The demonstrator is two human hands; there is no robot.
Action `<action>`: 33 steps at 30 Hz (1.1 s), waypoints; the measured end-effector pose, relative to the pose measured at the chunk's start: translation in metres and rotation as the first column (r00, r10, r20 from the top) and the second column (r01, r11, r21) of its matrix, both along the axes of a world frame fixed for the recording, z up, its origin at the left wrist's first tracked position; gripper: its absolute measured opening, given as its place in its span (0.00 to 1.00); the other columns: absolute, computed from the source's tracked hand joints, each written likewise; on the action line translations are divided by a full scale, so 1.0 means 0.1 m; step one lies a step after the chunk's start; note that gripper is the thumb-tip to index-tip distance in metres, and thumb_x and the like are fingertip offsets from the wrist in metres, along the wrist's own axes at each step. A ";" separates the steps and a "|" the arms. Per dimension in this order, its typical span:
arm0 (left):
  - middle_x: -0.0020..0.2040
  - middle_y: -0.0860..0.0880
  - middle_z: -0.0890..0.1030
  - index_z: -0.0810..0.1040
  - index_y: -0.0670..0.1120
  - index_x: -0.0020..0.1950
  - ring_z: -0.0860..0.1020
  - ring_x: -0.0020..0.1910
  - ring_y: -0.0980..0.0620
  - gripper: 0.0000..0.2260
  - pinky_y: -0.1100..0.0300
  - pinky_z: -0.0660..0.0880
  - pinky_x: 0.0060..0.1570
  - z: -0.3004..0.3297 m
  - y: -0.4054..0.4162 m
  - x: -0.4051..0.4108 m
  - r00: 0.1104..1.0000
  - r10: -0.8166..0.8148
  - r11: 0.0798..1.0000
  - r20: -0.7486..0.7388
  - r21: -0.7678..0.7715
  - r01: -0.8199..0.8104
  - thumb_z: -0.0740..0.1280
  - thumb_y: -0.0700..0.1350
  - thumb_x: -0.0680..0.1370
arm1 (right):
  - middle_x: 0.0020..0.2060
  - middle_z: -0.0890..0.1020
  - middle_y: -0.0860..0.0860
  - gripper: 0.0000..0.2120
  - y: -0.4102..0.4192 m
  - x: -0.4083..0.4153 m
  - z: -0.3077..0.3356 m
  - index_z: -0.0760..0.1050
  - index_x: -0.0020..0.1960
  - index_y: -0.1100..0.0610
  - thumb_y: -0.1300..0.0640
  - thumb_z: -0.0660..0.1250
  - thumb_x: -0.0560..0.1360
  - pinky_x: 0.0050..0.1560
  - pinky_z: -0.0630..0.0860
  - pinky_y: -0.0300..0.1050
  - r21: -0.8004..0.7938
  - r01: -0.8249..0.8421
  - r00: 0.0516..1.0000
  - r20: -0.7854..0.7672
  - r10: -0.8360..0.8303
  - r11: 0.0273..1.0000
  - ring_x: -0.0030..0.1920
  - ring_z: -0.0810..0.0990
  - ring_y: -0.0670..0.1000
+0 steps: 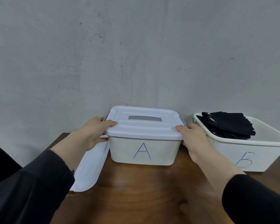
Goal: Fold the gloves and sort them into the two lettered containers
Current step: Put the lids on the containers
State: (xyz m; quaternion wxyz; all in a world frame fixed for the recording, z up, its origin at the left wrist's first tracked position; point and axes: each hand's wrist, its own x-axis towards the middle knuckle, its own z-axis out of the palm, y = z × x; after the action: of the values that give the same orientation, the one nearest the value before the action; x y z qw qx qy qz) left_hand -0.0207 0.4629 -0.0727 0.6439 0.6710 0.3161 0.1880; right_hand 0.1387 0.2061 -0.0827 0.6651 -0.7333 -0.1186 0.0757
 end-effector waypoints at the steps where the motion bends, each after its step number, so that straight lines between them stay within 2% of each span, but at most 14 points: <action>1: 0.55 0.46 0.83 0.79 0.44 0.60 0.81 0.54 0.47 0.13 0.52 0.80 0.52 -0.01 -0.01 0.02 1.000 0.010 0.999 0.003 0.044 -0.010 0.72 0.45 0.77 | 0.52 0.84 0.57 0.09 0.00 -0.01 0.00 0.79 0.53 0.58 0.56 0.70 0.75 0.60 0.78 0.61 -0.001 -0.013 1.000 -0.016 0.013 1.000 0.56 0.82 0.61; 4: 0.56 0.47 0.82 0.78 0.45 0.61 0.81 0.54 0.48 0.12 0.52 0.80 0.53 -0.02 -0.04 0.04 1.000 0.024 0.994 0.017 0.105 -0.026 0.69 0.45 0.79 | 0.54 0.82 0.61 0.11 0.00 0.04 -0.02 0.79 0.53 0.59 0.54 0.69 0.74 0.54 0.78 0.57 -0.052 -0.033 0.999 0.028 0.035 0.998 0.55 0.82 0.61; 8: 0.56 0.48 0.81 0.77 0.47 0.64 0.79 0.53 0.48 0.12 0.58 0.78 0.44 -0.01 -0.06 0.07 0.999 0.046 0.967 0.018 0.250 -0.049 0.65 0.45 0.81 | 0.51 0.82 0.53 0.05 0.02 0.06 0.00 0.77 0.54 0.51 0.58 0.65 0.80 0.54 0.77 0.51 -0.101 -0.025 0.993 0.112 0.037 0.995 0.56 0.81 0.57; 11: 0.55 0.49 0.80 0.76 0.49 0.61 0.78 0.53 0.48 0.09 0.54 0.78 0.49 -0.01 -0.10 0.08 0.999 0.041 0.961 0.014 0.272 -0.043 0.64 0.46 0.81 | 0.52 0.83 0.56 0.05 0.04 0.07 -0.01 0.78 0.53 0.53 0.58 0.63 0.80 0.52 0.77 0.52 -0.139 0.012 0.990 0.144 0.008 0.990 0.56 0.81 0.59; 13: 0.51 0.52 0.78 0.73 0.49 0.57 0.77 0.50 0.49 0.07 0.53 0.75 0.53 -0.01 -0.10 0.06 0.998 0.054 0.936 -0.028 0.348 -0.040 0.61 0.51 0.82 | 0.49 0.82 0.56 0.09 0.04 0.06 -0.03 0.78 0.57 0.58 0.58 0.62 0.81 0.47 0.77 0.52 -0.218 0.048 0.975 0.221 0.001 0.975 0.50 0.80 0.59; 15: 0.51 0.50 0.77 0.74 0.45 0.57 0.75 0.51 0.48 0.16 0.53 0.72 0.54 -0.06 -0.11 -0.01 0.992 0.119 0.908 -0.040 0.409 -0.092 0.58 0.57 0.83 | 0.46 0.78 0.48 0.10 0.01 -0.06 -0.02 0.77 0.59 0.59 0.56 0.62 0.82 0.42 0.71 0.44 -0.269 0.126 0.913 0.408 -0.005 0.955 0.47 0.76 0.54; 16: 0.54 0.49 0.78 0.74 0.44 0.60 0.75 0.54 0.47 0.19 0.53 0.72 0.55 -0.10 -0.12 -0.08 0.984 0.179 0.897 -0.018 0.414 -0.156 0.57 0.58 0.83 | 0.48 0.76 0.43 0.09 -0.03 -0.18 -0.02 0.77 0.59 0.56 0.55 0.62 0.83 0.45 0.70 0.41 -0.228 0.154 0.855 0.519 -0.014 0.961 0.50 0.74 0.50; 18: 0.53 0.50 0.79 0.74 0.45 0.63 0.76 0.52 0.48 0.17 0.53 0.71 0.51 -0.23 -0.18 -0.30 0.954 0.299 0.832 0.012 0.486 -0.267 0.57 0.56 0.83 | 0.55 0.76 0.38 0.09 -0.12 -0.48 -0.05 0.76 0.61 0.51 0.55 0.62 0.83 0.57 0.70 0.36 -0.091 0.150 0.739 0.672 -0.050 0.985 0.58 0.74 0.43; 20: 0.46 0.51 0.80 0.76 0.48 0.55 0.78 0.45 0.49 0.13 0.55 0.72 0.44 -0.47 -0.24 -0.56 0.947 0.315 0.715 -0.061 0.671 -0.194 0.59 0.55 0.82 | 0.56 0.79 0.41 0.09 -0.19 -0.77 -0.21 0.79 0.60 0.53 0.57 0.63 0.83 0.58 0.71 0.38 -0.044 0.103 0.669 0.742 -0.037 0.994 0.58 0.76 0.41; 22: 0.44 0.54 0.79 0.76 0.52 0.49 0.79 0.45 0.51 0.12 0.54 0.75 0.46 -0.72 -0.33 -0.81 0.942 0.256 0.624 -0.218 0.781 0.011 0.62 0.59 0.80 | 0.52 0.80 0.41 0.08 -0.24 -0.99 -0.48 0.81 0.57 0.52 0.56 0.64 0.82 0.54 0.73 0.39 -0.191 0.013 0.686 0.716 0.130 0.982 0.54 0.77 0.39; 25: 0.48 0.59 0.75 0.72 0.56 0.48 0.75 0.44 0.56 0.13 0.57 0.74 0.49 -1.03 -0.48 -1.14 0.907 0.172 0.465 -0.385 0.843 0.270 0.63 0.65 0.77 | 0.66 0.74 0.36 0.17 -0.29 -1.27 -0.84 0.73 0.71 0.46 0.47 0.61 0.83 0.70 0.68 0.38 -0.524 -0.200 0.779 0.427 0.459 0.828 0.66 0.72 0.36; 28: 0.44 0.57 0.75 0.70 0.54 0.45 0.74 0.39 0.57 0.10 0.60 0.72 0.43 -1.15 -0.55 -1.28 0.939 0.125 0.368 -0.320 0.894 0.255 0.65 0.59 0.79 | 0.77 0.63 0.37 0.26 -0.31 -1.42 -1.04 0.60 0.80 0.45 0.41 0.55 0.84 0.78 0.49 0.38 -0.735 -0.176 0.728 0.350 0.589 0.655 0.76 0.60 0.39; 31: 0.39 0.55 0.74 0.69 0.51 0.40 0.73 0.35 0.55 0.11 0.57 0.73 0.41 -1.13 -0.61 -1.33 0.942 0.146 0.343 -0.301 0.909 0.237 0.65 0.52 0.81 | 0.79 0.60 0.38 0.26 -0.30 -1.54 -1.06 0.57 0.81 0.43 0.40 0.53 0.84 0.80 0.46 0.41 -0.756 -0.180 0.693 0.356 0.627 0.629 0.78 0.56 0.38; 33: 0.38 0.54 0.73 0.68 0.50 0.39 0.71 0.35 0.53 0.12 0.55 0.73 0.43 -1.10 -0.70 -1.37 0.941 0.147 0.274 -0.306 0.926 0.259 0.64 0.51 0.81 | 0.79 0.58 0.38 0.27 -0.31 -1.62 -1.07 0.55 0.81 0.43 0.40 0.53 0.84 0.80 0.46 0.41 -0.778 -0.178 0.667 0.354 0.655 0.602 0.78 0.55 0.38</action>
State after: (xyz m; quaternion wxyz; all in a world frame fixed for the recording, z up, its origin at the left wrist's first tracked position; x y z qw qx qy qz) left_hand -0.1581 0.3932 -0.1828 0.0521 0.9538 0.2179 0.2005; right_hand -0.0232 0.1747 -0.1902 0.2269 -0.8530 -0.4685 0.0364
